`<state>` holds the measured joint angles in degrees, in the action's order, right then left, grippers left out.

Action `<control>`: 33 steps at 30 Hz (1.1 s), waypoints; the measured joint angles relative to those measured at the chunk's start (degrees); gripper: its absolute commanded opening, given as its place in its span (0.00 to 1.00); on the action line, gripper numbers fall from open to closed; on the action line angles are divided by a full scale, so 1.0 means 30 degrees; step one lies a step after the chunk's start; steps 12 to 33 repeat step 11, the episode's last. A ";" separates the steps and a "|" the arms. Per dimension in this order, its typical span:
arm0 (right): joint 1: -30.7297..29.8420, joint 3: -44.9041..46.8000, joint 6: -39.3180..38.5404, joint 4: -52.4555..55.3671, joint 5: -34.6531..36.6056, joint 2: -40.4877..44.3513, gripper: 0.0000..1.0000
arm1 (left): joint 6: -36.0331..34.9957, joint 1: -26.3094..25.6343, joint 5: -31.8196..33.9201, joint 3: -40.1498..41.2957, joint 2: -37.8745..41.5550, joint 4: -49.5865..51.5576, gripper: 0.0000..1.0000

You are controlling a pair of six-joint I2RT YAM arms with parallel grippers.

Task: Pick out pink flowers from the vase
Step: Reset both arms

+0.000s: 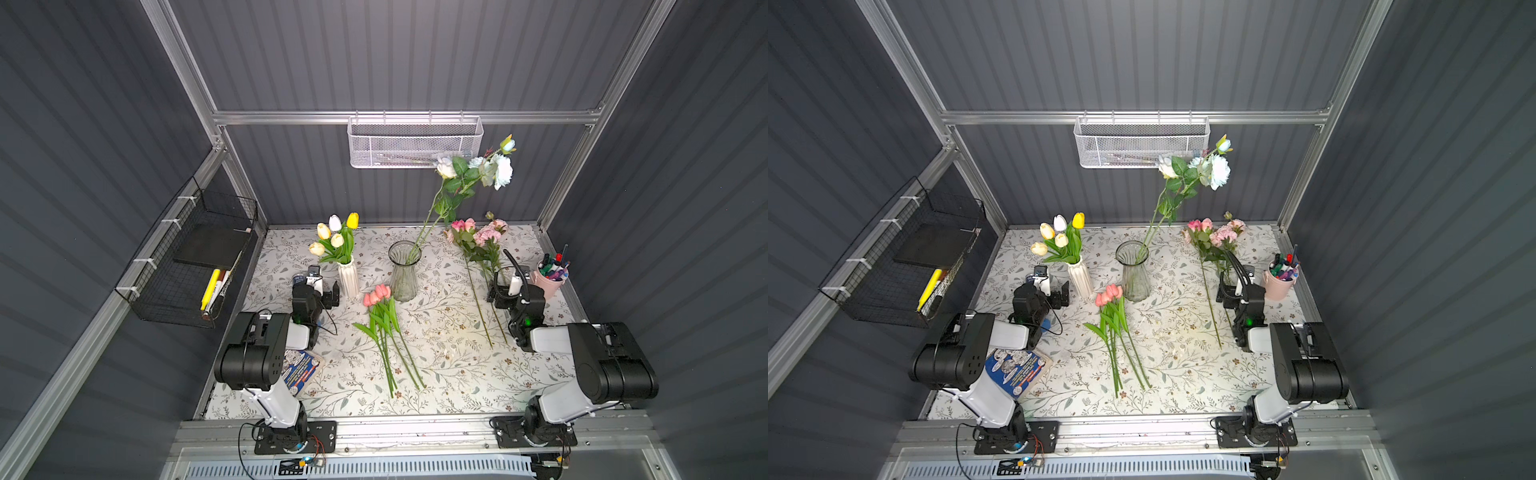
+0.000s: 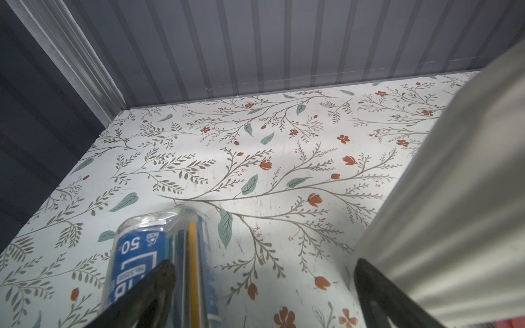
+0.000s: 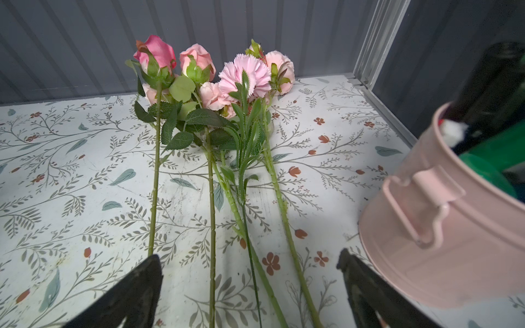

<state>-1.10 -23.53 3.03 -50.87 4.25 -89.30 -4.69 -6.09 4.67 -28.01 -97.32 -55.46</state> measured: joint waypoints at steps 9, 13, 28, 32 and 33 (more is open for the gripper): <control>0.0000 0.0000 0.0000 0.0000 0.0000 0.0000 0.99 | -0.0007 -0.0124 0.0284 0.0051 0.0000 -0.0036 0.99; 0.0000 0.0000 0.0000 0.0000 0.0000 0.0000 0.99 | -0.0007 -0.0117 0.0291 0.0051 0.0000 -0.0022 0.99; 0.0000 0.0000 0.0000 0.0000 0.0000 0.0000 0.99 | -0.0007 -0.0117 0.0291 0.0051 0.0000 -0.0022 0.99; 0.0000 0.0000 0.0000 0.0000 0.0000 0.0000 0.99 | -0.0007 -0.0117 0.0291 0.0051 0.0000 -0.0022 0.99; 0.0000 0.0000 0.0000 0.0000 0.0000 0.0000 0.99 | -0.0007 -0.0117 0.0291 0.0051 0.0000 -0.0022 0.99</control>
